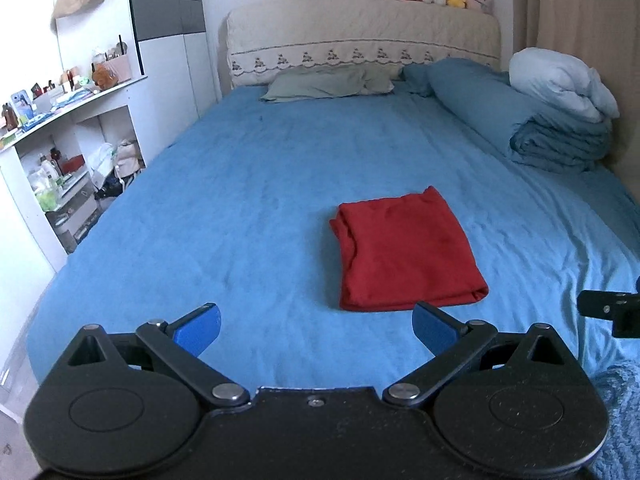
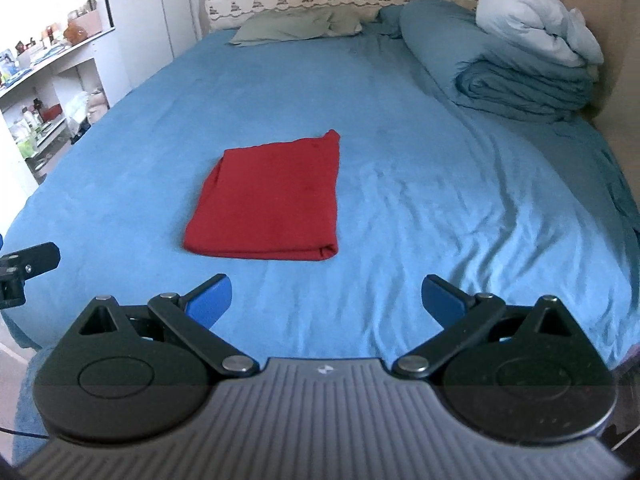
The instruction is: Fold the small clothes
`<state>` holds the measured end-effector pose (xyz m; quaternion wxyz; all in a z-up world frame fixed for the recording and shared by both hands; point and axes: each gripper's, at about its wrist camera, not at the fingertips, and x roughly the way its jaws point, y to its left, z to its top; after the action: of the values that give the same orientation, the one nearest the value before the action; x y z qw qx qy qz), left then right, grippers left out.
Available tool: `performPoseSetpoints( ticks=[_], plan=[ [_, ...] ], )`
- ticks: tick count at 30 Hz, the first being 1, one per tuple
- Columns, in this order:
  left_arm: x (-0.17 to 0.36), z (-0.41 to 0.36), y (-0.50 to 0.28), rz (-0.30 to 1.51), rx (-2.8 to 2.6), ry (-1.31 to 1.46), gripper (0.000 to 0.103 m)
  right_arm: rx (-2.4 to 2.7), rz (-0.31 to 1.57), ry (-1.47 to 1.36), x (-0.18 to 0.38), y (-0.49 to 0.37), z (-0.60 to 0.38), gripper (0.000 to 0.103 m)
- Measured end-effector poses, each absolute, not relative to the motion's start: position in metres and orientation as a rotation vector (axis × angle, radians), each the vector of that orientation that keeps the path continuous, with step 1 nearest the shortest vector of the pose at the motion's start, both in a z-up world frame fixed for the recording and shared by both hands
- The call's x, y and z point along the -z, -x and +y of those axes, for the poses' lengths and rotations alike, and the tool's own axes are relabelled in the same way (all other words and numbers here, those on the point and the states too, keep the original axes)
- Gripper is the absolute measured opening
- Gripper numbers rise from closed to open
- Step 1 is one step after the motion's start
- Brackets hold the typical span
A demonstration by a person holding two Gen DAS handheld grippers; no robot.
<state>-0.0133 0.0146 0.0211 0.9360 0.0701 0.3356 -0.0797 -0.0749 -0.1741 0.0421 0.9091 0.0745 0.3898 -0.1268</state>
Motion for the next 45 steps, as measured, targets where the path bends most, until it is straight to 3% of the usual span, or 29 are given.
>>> performPoseSetpoints(
  ticks=[45],
  plan=[
    [-0.034, 0.014, 0.03, 0.614, 0.215, -0.161, 0.103, 0.328, 0.764, -0.151, -0.057, 0.091, -0.181, 0.103]
  ],
)
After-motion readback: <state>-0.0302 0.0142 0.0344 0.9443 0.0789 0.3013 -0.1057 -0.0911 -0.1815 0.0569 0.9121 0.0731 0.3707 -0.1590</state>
